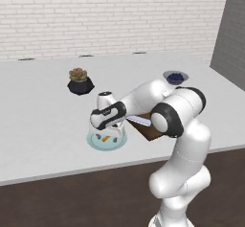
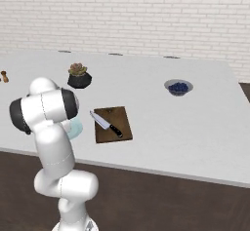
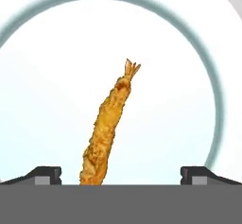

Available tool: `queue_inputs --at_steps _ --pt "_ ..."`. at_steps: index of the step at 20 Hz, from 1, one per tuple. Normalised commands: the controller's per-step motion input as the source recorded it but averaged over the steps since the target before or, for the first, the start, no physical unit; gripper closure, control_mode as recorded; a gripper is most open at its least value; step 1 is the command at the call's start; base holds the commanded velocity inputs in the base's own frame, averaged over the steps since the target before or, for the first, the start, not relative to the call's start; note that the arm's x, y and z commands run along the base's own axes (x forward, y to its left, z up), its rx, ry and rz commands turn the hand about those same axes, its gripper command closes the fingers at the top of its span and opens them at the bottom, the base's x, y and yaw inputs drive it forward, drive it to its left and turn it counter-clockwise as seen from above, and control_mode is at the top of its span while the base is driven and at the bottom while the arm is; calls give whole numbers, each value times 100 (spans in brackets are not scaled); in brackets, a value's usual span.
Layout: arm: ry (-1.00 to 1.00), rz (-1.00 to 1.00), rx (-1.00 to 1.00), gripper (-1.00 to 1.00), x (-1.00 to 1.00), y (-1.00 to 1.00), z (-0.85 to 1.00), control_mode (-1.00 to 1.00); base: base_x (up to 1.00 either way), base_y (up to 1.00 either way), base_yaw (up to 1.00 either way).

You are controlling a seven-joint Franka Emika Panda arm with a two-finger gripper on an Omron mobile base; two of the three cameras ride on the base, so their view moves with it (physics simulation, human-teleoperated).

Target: Pick up the knife from the drawer and place it on the cutting board. Then place the meat from the plate to the cutting board.

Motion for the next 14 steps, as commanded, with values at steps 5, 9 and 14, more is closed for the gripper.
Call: queue_inputs --at_steps 5,9,14 --pt "0 0 1 -100 43 0 -3 -100 0 0 0" --pt "0 -1 5 -100 30 0 -5 -100 0 0 0" --pt "0 -4 5 -100 2 1 -39 -100 0 0 0"
